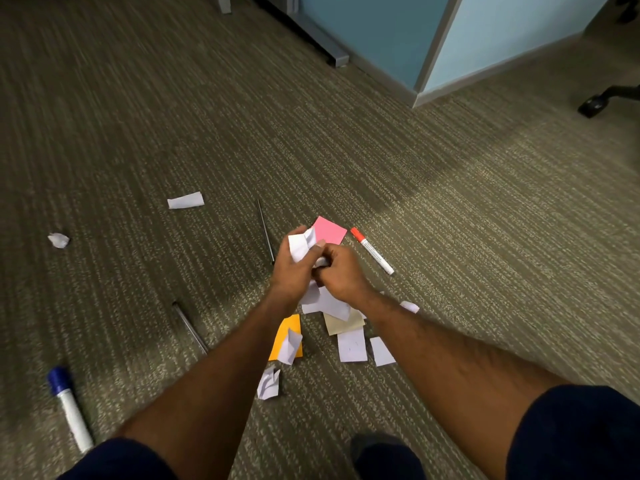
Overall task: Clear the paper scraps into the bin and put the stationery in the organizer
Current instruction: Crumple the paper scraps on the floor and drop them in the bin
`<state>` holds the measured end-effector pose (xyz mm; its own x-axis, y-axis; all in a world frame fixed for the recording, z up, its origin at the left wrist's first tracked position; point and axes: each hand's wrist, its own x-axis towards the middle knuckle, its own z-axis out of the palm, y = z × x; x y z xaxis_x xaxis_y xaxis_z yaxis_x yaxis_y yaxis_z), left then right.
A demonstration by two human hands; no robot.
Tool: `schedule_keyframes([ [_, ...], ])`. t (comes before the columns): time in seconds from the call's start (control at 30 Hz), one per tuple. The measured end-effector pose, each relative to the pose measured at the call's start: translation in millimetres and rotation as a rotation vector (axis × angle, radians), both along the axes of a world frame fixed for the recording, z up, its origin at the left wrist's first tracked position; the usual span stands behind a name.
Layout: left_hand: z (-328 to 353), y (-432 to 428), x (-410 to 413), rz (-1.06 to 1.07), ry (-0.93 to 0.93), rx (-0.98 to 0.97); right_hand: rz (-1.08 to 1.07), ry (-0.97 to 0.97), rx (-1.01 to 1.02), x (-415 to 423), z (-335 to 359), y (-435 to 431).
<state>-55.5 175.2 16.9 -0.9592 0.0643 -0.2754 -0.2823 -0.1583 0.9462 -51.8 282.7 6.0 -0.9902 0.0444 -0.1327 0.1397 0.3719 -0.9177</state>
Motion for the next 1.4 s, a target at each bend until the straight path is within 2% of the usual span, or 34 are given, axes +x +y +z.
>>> schedule_keyframes([
  [0.13,2,-3,-4,0.161,-0.09,0.046,0.099,0.065,0.041,2,0,-9],
  [0.23,4,-11,-12,0.219,-0.09,0.064,0.144,0.133,0.063,0,5,-8],
  [0.33,2,-30,-18,0.256,-0.091,0.036,0.097,0.093,-0.014,-4,12,4],
  [0.4,-1,-43,-20,0.266,-0.11,0.005,0.069,0.044,0.008,-6,13,18],
  [0.57,-9,-62,-17,0.266,-0.146,-0.08,0.306,-0.113,0.493,3,0,46],
  [0.7,-13,-65,-12,0.23,-0.168,-0.1,0.457,-0.195,0.69,24,-25,37],
  [0.83,-16,-70,-9,0.177,-0.16,-0.134,0.518,-0.149,0.856,34,-40,28],
  [1.13,-15,-84,-7,0.19,-0.168,-0.135,0.404,0.116,0.782,56,-46,31],
  [1.4,-10,-92,-3,0.189,-0.143,-0.134,0.236,-0.016,0.46,42,-30,26],
])
